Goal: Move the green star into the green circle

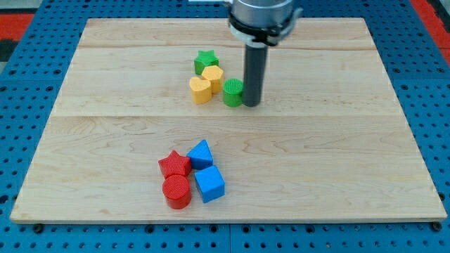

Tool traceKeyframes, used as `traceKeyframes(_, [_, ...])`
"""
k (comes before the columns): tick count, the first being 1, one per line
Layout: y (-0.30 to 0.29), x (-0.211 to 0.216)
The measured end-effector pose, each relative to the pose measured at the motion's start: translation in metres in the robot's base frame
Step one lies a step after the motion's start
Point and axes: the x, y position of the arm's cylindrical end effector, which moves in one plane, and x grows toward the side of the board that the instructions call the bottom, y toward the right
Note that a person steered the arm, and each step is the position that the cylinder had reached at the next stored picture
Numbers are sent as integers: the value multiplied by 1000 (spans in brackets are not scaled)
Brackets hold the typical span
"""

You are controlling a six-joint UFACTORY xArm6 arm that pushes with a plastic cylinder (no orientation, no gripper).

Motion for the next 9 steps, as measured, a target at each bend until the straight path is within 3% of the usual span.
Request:
traceKeyframes(1, [-25,0])
traceKeyframes(2, [23,-11])
traceKeyframes(4, [30,-161])
traceKeyframes(9, [-122,-130])
